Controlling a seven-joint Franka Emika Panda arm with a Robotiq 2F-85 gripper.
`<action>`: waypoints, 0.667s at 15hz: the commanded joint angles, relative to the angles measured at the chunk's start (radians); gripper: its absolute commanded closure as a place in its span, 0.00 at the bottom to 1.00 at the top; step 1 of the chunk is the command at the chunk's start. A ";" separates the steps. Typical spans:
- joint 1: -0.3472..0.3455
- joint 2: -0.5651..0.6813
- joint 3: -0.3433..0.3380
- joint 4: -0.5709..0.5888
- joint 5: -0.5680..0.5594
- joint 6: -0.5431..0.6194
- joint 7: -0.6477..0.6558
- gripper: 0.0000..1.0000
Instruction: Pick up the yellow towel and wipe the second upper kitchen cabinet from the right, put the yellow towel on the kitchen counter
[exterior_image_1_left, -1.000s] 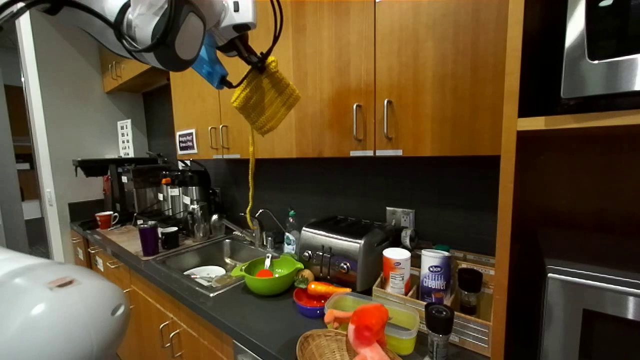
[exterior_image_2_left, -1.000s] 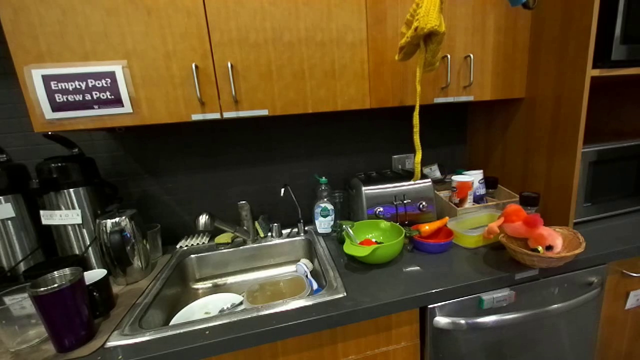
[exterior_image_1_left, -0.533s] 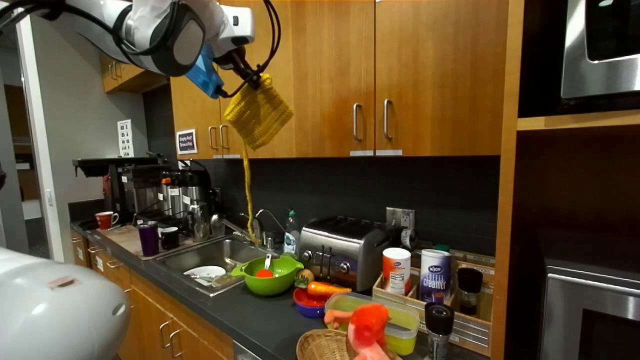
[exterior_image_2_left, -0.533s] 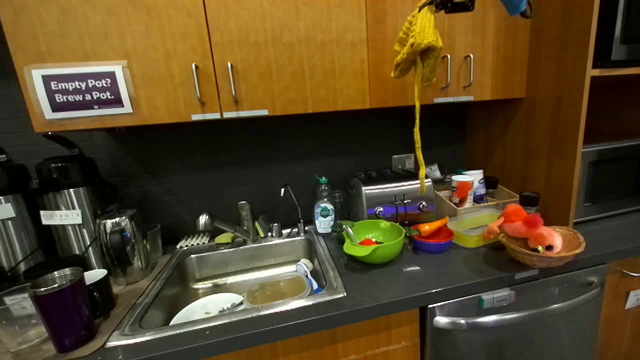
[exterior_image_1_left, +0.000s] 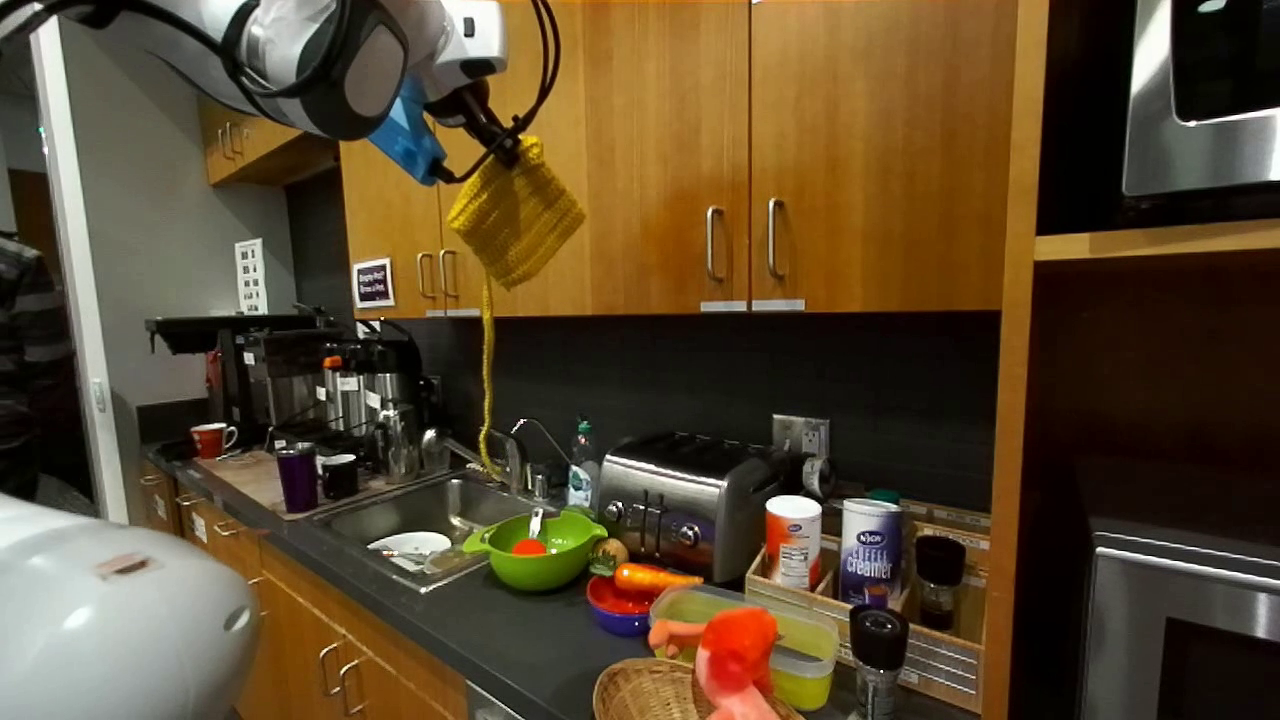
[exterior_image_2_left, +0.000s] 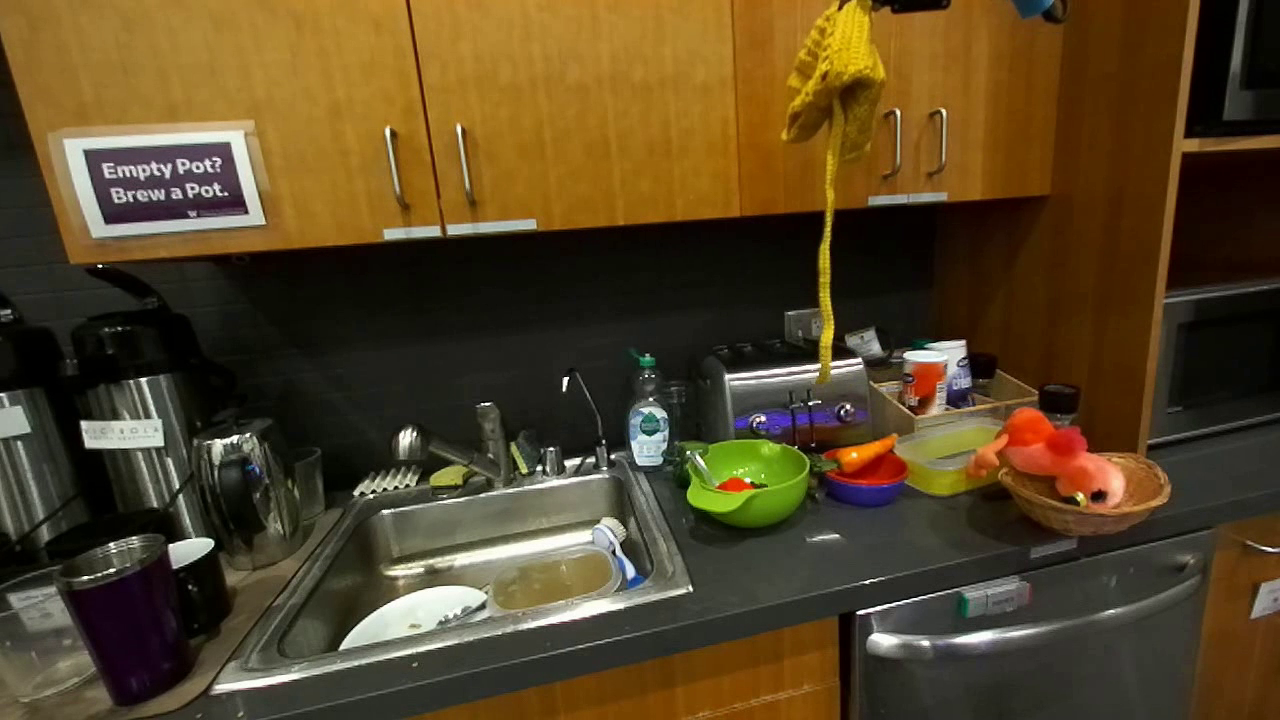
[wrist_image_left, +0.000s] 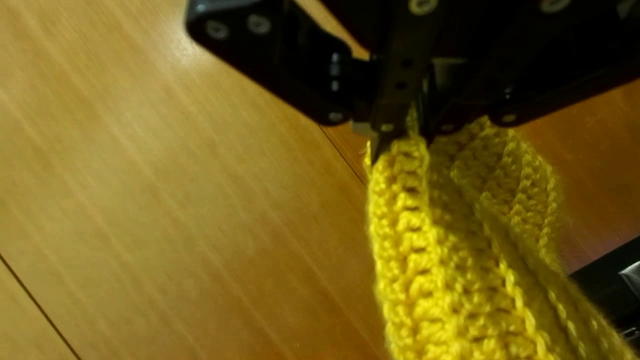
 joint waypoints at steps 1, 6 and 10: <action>-0.009 0.015 -0.009 0.054 -0.006 0.002 -0.003 0.98; -0.014 0.018 -0.021 0.087 -0.002 0.006 -0.002 0.98; -0.019 0.023 -0.028 0.102 -0.003 0.013 -0.002 0.98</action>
